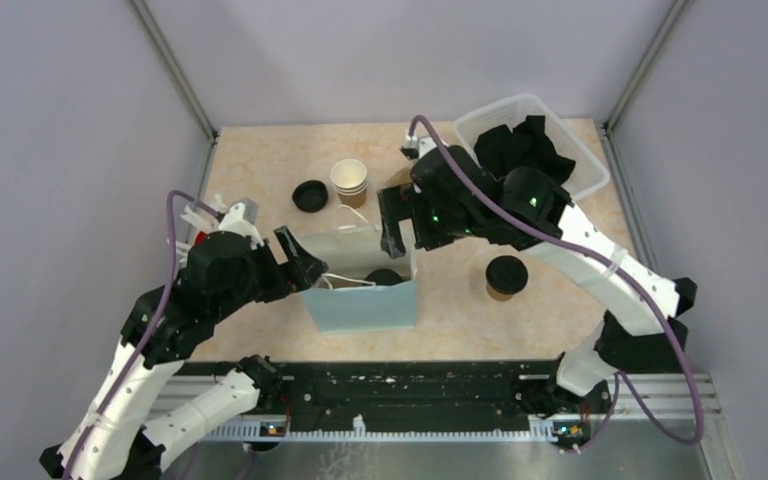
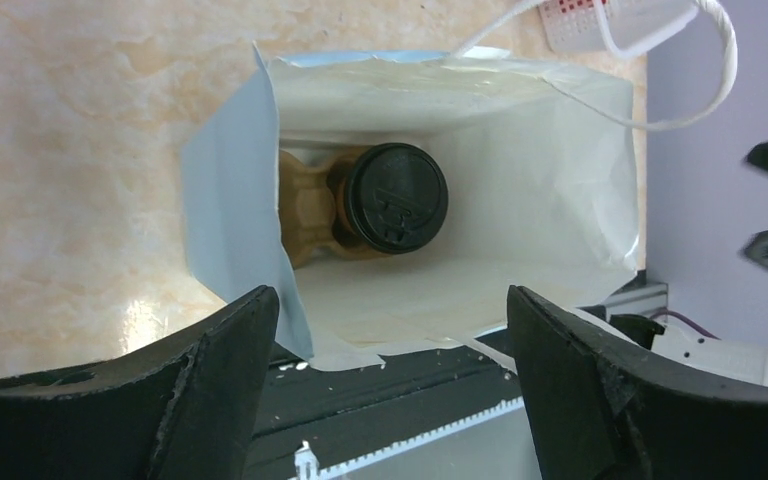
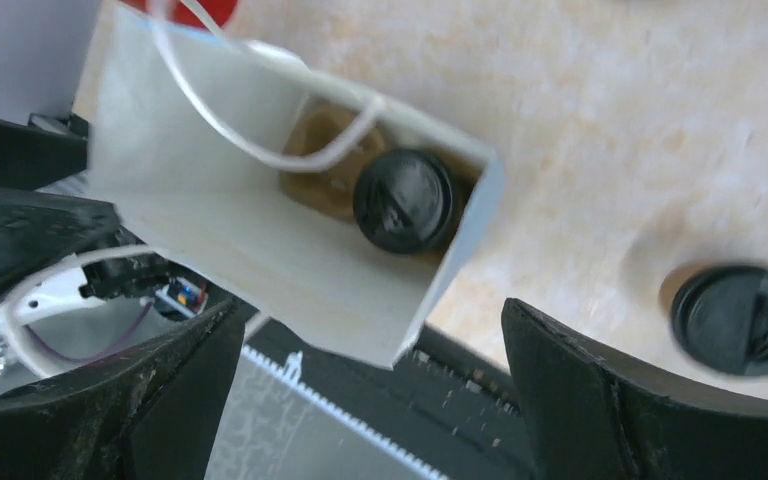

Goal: Pack the takeout coffee

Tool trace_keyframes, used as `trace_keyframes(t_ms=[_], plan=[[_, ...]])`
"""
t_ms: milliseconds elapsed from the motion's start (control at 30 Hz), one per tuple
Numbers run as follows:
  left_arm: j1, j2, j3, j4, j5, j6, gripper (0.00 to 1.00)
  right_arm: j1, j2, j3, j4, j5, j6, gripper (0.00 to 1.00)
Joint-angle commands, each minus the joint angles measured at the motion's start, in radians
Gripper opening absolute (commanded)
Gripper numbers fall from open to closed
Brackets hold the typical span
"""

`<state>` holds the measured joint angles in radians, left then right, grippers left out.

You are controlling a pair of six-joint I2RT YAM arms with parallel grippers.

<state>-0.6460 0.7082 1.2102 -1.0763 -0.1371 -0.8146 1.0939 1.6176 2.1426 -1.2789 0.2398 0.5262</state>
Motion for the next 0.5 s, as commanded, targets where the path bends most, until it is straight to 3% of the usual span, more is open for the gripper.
trace_keyframes(t_ms=[0, 100, 233, 467], plan=[[-0.001, 0.016, -0.001, 0.012, 0.085, -0.038, 0.91, -0.012, -0.119, -0.269, 0.12, -0.066, 0.306, 0.99], [-0.002, 0.029, -0.012, 0.018, 0.148, -0.04, 0.9, -0.017, -0.159, -0.354, 0.19, -0.037, 0.311, 0.99], [-0.002, 0.048, -0.041, 0.036, 0.242, -0.044, 0.89, -0.062, -0.14, -0.427, 0.329, -0.118, 0.25, 0.99], [-0.002, 0.089, -0.099, 0.142, 0.446, -0.093, 0.85, -0.132, -0.031, -0.321, 0.42, -0.139, 0.143, 0.99]])
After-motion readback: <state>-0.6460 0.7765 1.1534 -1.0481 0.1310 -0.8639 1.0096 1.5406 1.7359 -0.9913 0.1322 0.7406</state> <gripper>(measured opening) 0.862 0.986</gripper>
